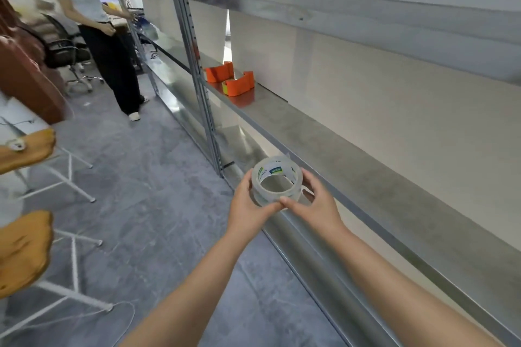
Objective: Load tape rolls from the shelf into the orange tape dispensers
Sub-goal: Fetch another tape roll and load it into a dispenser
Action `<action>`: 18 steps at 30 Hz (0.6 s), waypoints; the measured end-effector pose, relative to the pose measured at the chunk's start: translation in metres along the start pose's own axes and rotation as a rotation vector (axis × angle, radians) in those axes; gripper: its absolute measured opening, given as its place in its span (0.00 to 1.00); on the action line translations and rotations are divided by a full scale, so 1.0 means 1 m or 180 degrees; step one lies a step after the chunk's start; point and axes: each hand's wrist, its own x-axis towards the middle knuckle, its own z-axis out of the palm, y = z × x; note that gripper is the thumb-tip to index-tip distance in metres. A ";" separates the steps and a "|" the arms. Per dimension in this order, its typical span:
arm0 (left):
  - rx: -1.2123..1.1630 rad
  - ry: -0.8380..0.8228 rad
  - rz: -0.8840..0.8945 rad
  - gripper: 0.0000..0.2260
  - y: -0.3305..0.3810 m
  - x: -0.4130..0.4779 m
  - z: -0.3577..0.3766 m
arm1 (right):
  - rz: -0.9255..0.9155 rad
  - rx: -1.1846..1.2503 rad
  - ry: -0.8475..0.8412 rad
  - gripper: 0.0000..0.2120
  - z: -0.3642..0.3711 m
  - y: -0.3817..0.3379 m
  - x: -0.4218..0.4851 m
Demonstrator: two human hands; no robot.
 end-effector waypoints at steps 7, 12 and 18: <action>0.0007 0.0089 -0.0022 0.30 -0.011 0.053 -0.025 | 0.0027 0.0127 -0.0124 0.31 0.029 0.004 0.055; -0.0003 0.0257 -0.0070 0.35 -0.027 0.099 -0.041 | -0.0002 0.0104 -0.0363 0.32 0.050 0.017 0.112; 0.0189 0.0447 -0.0016 0.30 -0.035 0.173 -0.055 | -0.0068 0.0081 -0.0569 0.33 0.070 0.032 0.199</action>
